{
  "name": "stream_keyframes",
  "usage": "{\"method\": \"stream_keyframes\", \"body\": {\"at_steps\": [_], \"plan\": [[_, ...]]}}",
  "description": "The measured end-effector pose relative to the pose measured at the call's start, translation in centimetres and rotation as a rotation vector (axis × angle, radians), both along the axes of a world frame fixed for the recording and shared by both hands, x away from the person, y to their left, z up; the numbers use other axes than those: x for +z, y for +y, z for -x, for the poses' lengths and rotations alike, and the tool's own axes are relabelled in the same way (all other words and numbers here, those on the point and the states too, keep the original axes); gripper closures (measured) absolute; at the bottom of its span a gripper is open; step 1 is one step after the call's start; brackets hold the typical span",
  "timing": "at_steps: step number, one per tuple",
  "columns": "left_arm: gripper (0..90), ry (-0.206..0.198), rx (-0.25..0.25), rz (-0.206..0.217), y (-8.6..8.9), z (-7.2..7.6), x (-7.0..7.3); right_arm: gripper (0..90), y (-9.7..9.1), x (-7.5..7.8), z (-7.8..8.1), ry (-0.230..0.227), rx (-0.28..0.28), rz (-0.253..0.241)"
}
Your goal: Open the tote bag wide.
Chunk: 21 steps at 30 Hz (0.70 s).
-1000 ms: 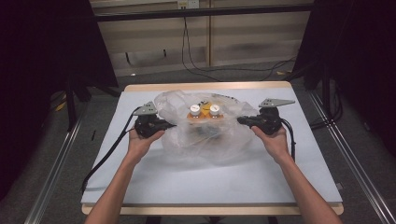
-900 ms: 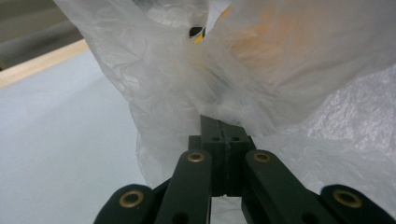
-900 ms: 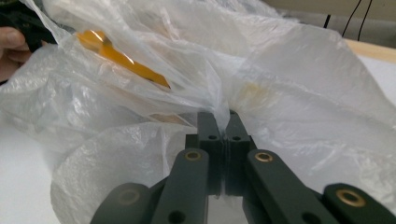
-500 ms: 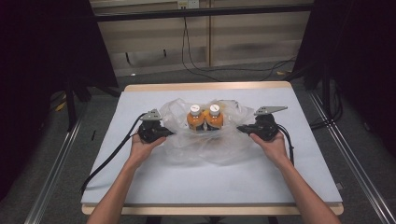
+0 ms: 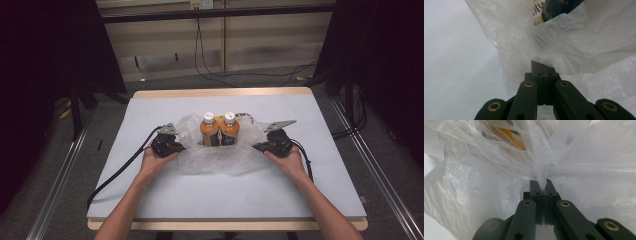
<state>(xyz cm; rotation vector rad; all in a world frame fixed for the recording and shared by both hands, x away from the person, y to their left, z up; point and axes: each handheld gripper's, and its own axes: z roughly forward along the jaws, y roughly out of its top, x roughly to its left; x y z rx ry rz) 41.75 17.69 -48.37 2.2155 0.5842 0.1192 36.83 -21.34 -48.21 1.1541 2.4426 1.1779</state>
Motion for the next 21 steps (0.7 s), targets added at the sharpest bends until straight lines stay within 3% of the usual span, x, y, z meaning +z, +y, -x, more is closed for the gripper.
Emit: {"method": "stream_keyframes", "body": {"at_steps": [5, 7, 10, 13, 18, 21], "plan": [[90.0, 0.009, -0.004, -0.005, -0.1, 0.0, -0.3, 89.7, 0.1, -0.6, 0.0, 0.014, -0.002, 0.012], [90.0, -0.008, 0.004, -0.024, -0.1, 0.2, -0.3, 89.8, 0.2, -0.5, 0.1, 0.010, 0.002, 0.022], [90.0, 0.001, 0.017, 0.003, 0.0, 0.2, -0.5, 88.2, 0.2, -0.6, 0.1, 0.003, -0.008, 0.015], [88.6, 0.025, 0.024, 0.038, 0.6, 0.1, -0.5, 78.7, 0.2, -0.6, 0.3, 0.004, -0.006, 0.008], [76.1, 0.028, 0.053, 0.078, 1.4, 0.3, 0.1, 66.7, 0.1, -0.3, 0.6, -0.008, -0.004, -0.025], [56.9, 0.031, 0.052, 0.123, 2.3, 0.8, 1.3, 54.0, -0.4, 1.0, 1.1, -0.048, -0.002, -0.068]]}}
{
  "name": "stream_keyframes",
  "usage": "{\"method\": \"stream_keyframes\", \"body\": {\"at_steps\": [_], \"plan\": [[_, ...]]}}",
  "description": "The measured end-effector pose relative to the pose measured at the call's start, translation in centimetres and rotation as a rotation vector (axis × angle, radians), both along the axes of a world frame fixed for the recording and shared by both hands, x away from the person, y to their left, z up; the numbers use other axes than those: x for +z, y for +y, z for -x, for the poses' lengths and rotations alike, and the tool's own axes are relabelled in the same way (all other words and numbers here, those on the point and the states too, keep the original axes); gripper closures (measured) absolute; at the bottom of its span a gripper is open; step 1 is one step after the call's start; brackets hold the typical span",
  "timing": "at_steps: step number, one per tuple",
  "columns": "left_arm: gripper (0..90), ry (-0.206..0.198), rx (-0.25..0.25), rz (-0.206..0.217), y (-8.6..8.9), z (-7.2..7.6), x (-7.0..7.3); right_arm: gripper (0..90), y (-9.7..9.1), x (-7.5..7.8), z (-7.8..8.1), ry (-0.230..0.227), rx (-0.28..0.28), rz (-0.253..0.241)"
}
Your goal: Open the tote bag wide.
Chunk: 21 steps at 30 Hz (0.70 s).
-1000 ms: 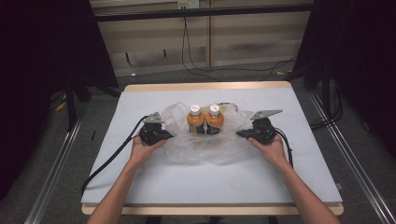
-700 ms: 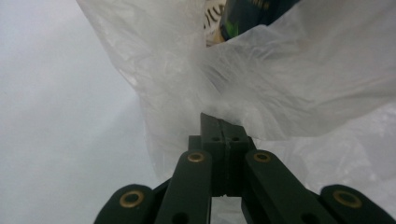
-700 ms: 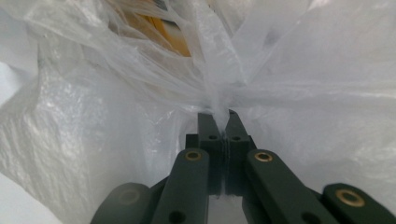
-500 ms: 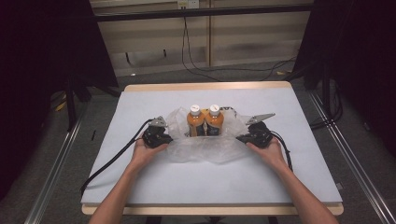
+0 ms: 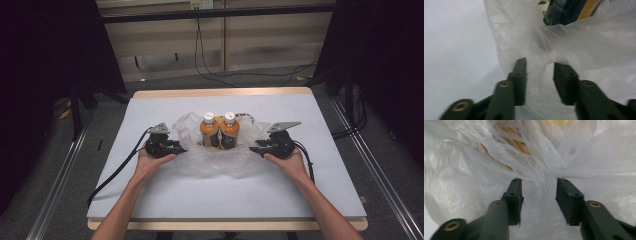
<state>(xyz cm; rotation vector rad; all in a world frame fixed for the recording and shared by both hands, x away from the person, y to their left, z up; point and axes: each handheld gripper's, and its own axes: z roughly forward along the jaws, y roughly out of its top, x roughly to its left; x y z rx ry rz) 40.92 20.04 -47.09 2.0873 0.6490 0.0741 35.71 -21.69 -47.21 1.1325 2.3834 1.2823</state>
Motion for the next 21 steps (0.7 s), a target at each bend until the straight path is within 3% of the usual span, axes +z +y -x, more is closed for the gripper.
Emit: {"method": "stream_keyframes", "body": {"at_steps": [1, 2, 8, 9, 10, 13, 14, 17, 18, 20, 21], "plan": [[50.9, 0.000, 0.000, 0.000, 0.0, 0.0, 0.0, 54.0, 0.0, 0.0, 0.0, 0.000, 0.000, 0.000], [46.6, -0.010, 0.014, 0.003, 0.5, 0.5, 0.6, 48.8, -0.3, 0.6, 0.4, -0.008, 0.002, -0.031], [35.1, -0.037, 0.035, 0.015, 2.5, 1.9, 1.9, 38.9, -0.8, 2.2, 1.8, -0.051, 0.012, -0.076], [34.5, -0.050, 0.045, 0.056, 3.1, 2.5, 2.6, 37.7, -0.9, 2.5, 2.0, -0.057, 0.010, -0.074], [34.5, -0.063, 0.042, 0.070, 3.5, 2.8, 3.1, 36.8, -1.0, 2.7, 2.3, -0.060, 0.010, -0.078], [37.0, -0.093, 0.047, 0.099, 4.0, 3.4, 4.2, 36.5, -1.4, 3.7, 2.9, -0.083, 0.006, -0.099], [39.1, -0.129, 0.044, 0.137, 4.3, 4.0, 5.4, 37.1, -1.6, 4.0, 3.1, -0.095, 0.005, -0.106], [46.2, -0.152, 0.039, 0.161, 4.4, 4.4, 6.5, 39.8, -1.8, 4.6, 3.3, -0.116, 0.001, -0.118], [46.2, -0.160, 0.035, 0.170, 4.3, 4.5, 6.9, 45.1, -1.7, 4.9, 3.3, -0.121, -0.002, -0.128], [55.7, -0.189, 0.016, 0.190, 3.7, 4.7, 7.8, 60.0, -1.3, 6.0, 3.1, -0.140, 0.022, -0.136], [58.9, -0.189, 0.016, 0.190, 3.7, 4.7, 7.8, 60.0, -1.3, 6.0, 3.1, -0.140, 0.022, -0.136]]}}
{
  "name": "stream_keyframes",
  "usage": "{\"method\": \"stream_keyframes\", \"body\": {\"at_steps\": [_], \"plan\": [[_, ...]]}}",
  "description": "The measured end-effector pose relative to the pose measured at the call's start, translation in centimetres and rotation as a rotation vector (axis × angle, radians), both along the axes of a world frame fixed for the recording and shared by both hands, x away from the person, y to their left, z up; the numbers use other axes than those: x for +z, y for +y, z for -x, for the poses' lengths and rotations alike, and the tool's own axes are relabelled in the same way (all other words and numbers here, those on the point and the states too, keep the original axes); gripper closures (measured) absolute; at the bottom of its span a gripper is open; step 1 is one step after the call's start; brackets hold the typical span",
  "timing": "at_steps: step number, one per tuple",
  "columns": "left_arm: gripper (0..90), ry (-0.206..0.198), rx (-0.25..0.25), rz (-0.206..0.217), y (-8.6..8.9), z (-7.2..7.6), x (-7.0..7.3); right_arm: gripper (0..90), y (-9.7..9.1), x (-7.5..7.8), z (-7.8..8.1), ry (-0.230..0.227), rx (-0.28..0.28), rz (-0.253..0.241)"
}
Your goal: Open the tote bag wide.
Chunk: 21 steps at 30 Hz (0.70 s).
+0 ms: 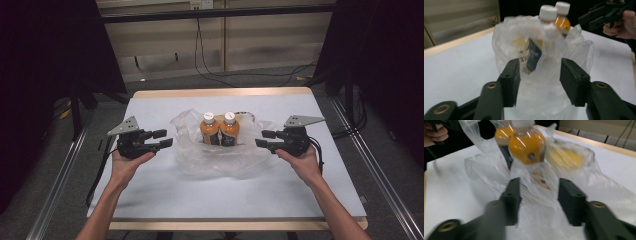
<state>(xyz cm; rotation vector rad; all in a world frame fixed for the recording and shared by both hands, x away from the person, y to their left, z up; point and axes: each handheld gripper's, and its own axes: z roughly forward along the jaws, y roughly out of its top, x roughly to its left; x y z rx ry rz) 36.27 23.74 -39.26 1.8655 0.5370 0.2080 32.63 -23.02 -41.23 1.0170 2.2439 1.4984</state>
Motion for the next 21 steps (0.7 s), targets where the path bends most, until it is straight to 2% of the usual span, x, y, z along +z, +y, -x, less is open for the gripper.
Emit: {"method": "stream_keyframes", "body": {"at_steps": [2, 4, 5, 6, 7, 8, 9, 10, 11, 12, 13, 15, 16, 18, 21], "plan": [[68.1, -0.024, -0.055, -0.013, -1.4, 0.2, 0.7, 70.8, 1.1, 1.0, -0.3, -0.013, 0.034, -0.007], [72.7, -0.032, -0.070, -0.019, -2.1, 0.4, 0.9, 73.8, 1.6, 1.3, -0.3, -0.016, 0.053, -0.008], [76.2, -0.045, -0.113, -0.048, -3.3, 0.7, 1.2, 77.5, 2.6, 1.8, -0.4, -0.025, 0.081, -0.004], [77.0, -0.045, -0.113, -0.048, -3.3, 0.7, 1.2, 78.9, 3.1, 2.0, -0.5, -0.026, 0.101, -0.005], [77.8, -0.049, -0.145, -0.061, -4.5, 0.6, 1.2, 80.5, 3.6, 2.2, -0.5, -0.029, 0.114, -0.003], [79.3, -0.049, -0.145, -0.061, -4.5, 0.6, 1.2, 80.5, 3.6, 2.2, -0.5, -0.029, 0.114, -0.003], [79.8, -0.046, -0.143, -0.075, -5.4, 0.5, 1.3, 83.1, 4.6, 2.5, -0.6, -0.032, 0.143, 0.003], [78.9, -0.049, -0.138, -0.069, -5.8, 0.7, 1.5, 83.3, 5.2, 2.6, -0.6, -0.033, 0.151, 0.011], [75.7, -0.057, -0.155, -0.048, -6.2, 1.1, 1.9, 83.9, 5.6, 2.7, -0.8, -0.036, 0.158, 0.019], [76.4, -0.065, -0.174, -0.044, -6.6, 1.5, 2.4, 84.5, 6.1, 2.9, -0.9, -0.037, 0.171, 0.025], [76.7, -0.078, -0.181, -0.069, -7.0, 1.7, 2.9, 85.0, 6.5, 3.0, -1.1, -0.039, 0.180, 0.028], [79.2, -0.083, -0.189, -0.083, -7.3, 1.8, 3.2, 86.7, 7.4, 3.1, -1.6, -0.029, 0.200, 0.055], [80.1, -0.089, -0.197, -0.115, -7.8, 1.2, 3.3, 87.0, 7.9, 3.1, -1.9, -0.027, 0.205, 0.075], [84.5, -0.073, -0.170, -0.171, -8.1, 0.0, 2.7, 88.8, 8.7, 2.7, -2.5, -0.008, 0.219, 0.103], [85.3, -0.044, -0.139, -0.258, -8.6, -1.7, 1.0, 90.0, 9.4, 1.7, -3.0, 0.020, 0.233, 0.157]]}}
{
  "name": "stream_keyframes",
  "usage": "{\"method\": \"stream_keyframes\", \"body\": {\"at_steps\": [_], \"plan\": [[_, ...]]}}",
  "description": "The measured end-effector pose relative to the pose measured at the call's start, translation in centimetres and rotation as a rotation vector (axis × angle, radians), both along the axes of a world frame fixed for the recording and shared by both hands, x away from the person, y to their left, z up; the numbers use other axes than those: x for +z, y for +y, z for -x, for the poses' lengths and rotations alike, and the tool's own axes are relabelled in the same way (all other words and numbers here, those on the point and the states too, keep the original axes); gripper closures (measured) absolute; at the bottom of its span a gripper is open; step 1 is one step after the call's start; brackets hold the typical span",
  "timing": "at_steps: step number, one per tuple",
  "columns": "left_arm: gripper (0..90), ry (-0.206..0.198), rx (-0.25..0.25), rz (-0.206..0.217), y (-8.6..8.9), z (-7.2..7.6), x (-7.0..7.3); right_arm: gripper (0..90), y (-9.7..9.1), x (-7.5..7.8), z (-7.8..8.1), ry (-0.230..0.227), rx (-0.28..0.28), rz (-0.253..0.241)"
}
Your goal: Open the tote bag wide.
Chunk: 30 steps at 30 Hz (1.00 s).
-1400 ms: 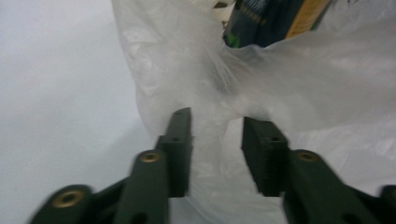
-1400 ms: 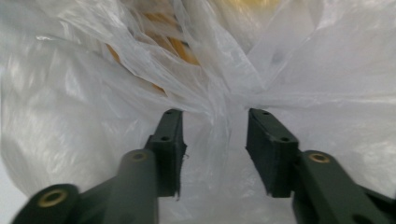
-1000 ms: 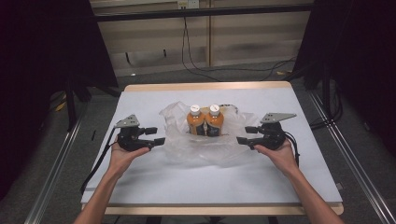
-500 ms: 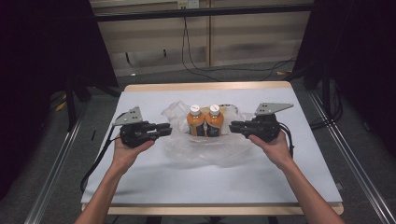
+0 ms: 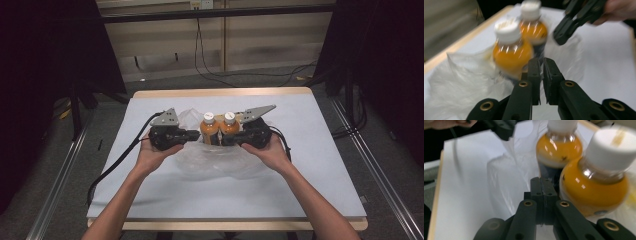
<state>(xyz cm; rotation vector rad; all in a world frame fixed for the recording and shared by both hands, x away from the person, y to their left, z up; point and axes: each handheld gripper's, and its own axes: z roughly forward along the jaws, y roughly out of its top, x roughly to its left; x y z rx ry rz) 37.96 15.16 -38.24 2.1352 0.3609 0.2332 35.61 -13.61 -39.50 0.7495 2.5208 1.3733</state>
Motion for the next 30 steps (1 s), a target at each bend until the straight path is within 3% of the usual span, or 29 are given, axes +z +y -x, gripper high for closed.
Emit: {"method": "stream_keyframes", "body": {"at_steps": [3, 7, 13, 14, 19, 25, 30], "plan": [[84.9, 0.013, 0.003, -0.019, -0.5, -0.5, -0.9, 90.0, 0.2, -0.8, -0.3, 0.013, 0.000, 0.043], [83.3, 0.042, 0.023, -0.092, -1.3, -1.9, -3.1, 90.0, -0.4, -2.5, -0.9, 0.046, -0.009, 0.086], [84.7, 0.077, 0.021, -0.126, -1.9, -2.6, -4.7, 90.0, -1.8, -3.9, -1.4, 0.061, -0.052, 0.093], [84.7, 0.070, 0.031, -0.167, -1.9, -2.7, -5.1, 90.0, -2.1, -4.2, -1.5, 0.073, -0.055, 0.094], [84.7, 0.105, 0.045, -0.179, -1.8, -3.3, -6.1, 90.0, -2.8, -5.3, -1.8, 0.086, -0.080, 0.107], [85.1, 0.121, 0.032, -0.236, -2.0, -3.9, -7.3, 90.0, -3.7, -6.3, -2.6, 0.108, -0.115, 0.135], [86.1, 0.143, 0.025, -0.257, -1.8, -4.2, -8.5, 90.0, -3.6, -7.4, -3.0, 0.118, -0.109, 0.229]]}}
